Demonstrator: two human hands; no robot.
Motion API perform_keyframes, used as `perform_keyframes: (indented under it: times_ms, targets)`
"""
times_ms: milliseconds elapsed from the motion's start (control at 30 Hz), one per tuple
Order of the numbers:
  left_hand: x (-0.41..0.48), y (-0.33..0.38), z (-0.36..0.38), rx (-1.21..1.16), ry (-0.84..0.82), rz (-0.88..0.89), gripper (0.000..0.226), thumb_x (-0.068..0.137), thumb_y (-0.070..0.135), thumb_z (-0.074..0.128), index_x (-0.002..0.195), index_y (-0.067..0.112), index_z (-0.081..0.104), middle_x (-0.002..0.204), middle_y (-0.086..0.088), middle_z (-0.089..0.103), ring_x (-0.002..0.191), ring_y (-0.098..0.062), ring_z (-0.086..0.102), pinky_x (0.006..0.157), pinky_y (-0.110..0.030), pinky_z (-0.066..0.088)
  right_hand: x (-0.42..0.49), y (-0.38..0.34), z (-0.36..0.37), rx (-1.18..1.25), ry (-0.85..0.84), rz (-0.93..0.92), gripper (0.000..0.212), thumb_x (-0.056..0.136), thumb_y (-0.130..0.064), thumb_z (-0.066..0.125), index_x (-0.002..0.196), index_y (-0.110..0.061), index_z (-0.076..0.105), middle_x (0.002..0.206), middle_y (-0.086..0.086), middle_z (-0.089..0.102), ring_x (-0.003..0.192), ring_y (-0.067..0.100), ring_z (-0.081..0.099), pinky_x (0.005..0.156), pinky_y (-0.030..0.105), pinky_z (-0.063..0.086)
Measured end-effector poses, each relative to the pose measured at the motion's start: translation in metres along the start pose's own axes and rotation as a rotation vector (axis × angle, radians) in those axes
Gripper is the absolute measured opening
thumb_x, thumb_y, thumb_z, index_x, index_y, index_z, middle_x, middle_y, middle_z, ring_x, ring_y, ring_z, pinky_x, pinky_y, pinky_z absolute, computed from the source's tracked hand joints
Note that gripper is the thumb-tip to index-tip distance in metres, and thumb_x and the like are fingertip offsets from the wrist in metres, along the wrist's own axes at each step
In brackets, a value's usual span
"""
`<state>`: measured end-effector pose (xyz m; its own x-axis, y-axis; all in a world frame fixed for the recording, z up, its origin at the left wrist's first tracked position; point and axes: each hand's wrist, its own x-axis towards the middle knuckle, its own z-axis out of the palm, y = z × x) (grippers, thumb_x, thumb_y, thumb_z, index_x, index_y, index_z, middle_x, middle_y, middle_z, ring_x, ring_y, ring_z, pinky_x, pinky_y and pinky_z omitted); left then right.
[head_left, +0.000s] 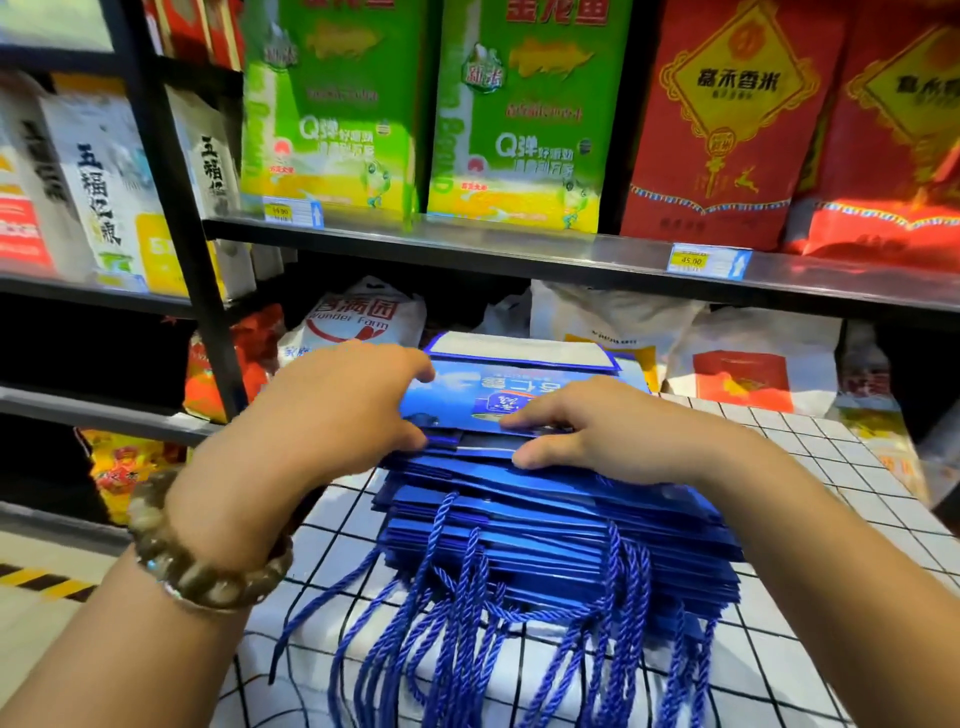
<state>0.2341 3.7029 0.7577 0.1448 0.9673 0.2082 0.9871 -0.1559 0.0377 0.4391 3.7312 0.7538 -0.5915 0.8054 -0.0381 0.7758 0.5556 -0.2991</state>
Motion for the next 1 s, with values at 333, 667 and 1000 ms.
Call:
perform_keyframes:
  times_ms: [333,667,1000]
  targets:
    - [0.012,0.027,-0.005,-1.443,0.033,-0.184,0.036,0.084,-0.002,0.058,0.115,0.015,0.053,0.075,-0.007,0.063,0.045,-0.007,0.062,0.042,-0.015,0.046,-0.001,-0.001,0.002,0.126,0.096,-0.011,0.014,0.082,-0.042,0.062,0.086,-0.028,0.06,0.081,-0.012,0.054,0.074,0.007,0.046,0.061,0.016,0.033]
    - [0.008,0.048,-0.033,-1.949,-0.224,-0.071,0.05,0.062,0.015,0.056,0.11,0.002,0.06,0.112,-0.018,0.066,0.093,-0.023,0.068,0.074,-0.03,0.057,-0.006,-0.008,0.003,0.609,0.112,-0.105,0.042,0.076,-0.024,0.072,0.115,-0.013,0.06,0.12,0.0,0.063,0.109,0.006,0.058,0.091,0.017,0.045]
    - [0.018,0.049,-0.02,-1.358,0.073,-0.048,0.011,0.089,0.017,0.055,0.095,0.024,0.051,0.078,0.0,0.071,0.063,-0.011,0.067,0.053,-0.022,0.047,-0.001,-0.009,-0.024,1.003,0.505,-0.011,0.022,0.093,-0.01,0.047,0.074,-0.007,0.06,0.05,-0.002,0.062,0.04,0.005,0.053,0.042,0.016,0.047]
